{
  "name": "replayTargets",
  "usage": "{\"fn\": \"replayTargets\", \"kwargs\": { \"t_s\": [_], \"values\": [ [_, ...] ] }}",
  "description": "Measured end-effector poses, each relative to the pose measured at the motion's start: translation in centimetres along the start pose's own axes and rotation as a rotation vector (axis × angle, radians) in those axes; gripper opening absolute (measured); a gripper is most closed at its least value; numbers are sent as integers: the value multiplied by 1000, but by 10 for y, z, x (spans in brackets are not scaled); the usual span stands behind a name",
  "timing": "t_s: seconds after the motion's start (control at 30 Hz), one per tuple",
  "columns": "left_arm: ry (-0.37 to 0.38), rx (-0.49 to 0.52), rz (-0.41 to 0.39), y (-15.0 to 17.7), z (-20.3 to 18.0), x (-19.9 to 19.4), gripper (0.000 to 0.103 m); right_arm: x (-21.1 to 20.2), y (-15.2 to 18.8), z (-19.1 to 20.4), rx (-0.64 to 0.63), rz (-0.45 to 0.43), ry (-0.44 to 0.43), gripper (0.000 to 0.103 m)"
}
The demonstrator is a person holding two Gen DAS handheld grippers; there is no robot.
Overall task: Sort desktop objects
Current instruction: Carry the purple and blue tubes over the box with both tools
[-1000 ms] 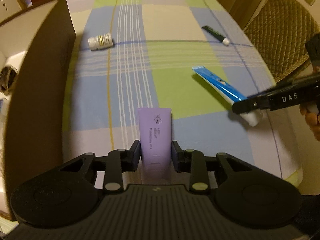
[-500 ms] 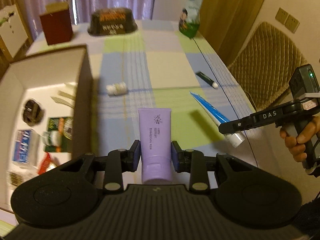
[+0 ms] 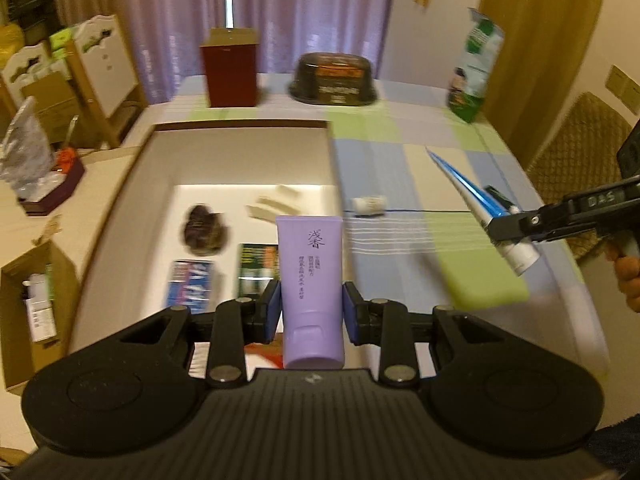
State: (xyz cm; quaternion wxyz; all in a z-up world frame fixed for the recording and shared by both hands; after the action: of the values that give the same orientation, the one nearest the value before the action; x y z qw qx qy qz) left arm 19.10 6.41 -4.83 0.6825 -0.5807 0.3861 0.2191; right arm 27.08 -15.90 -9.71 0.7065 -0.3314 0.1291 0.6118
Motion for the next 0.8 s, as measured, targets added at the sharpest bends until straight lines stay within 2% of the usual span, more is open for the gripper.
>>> {"fn": "replayTargets", "kwargs": {
  "t_s": [0.2, 0.37, 0.53, 0.8],
  "values": [
    [-36, -6, 3, 7, 44, -2, 27, 48, -5, 48, -66, 39, -37, 28],
    [-54, 9, 12, 4, 73, 10, 27, 81, -11, 79, -135, 59, -16, 28],
    [-63, 30, 14, -6, 93, 28, 27, 117, -25, 96, -218, 79, 50, 28],
    [-64, 40, 20, -21, 116, 56, 27, 173, -41, 97, -345, 123, 200, 28]
  ]
}}
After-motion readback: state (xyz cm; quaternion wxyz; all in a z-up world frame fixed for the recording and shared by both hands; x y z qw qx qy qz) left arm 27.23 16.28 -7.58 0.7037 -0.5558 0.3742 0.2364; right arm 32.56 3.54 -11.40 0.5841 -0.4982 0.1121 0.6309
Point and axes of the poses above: each gripper's, at about its wrist camera, not at the fingertips, and x roughly the way its jaws point, z to its left, y to its underside, the point moved 7 cm from there along x, roughly the way its jaws point, and after that the axes turned 7 degrees about x, right-handed, at the moved point
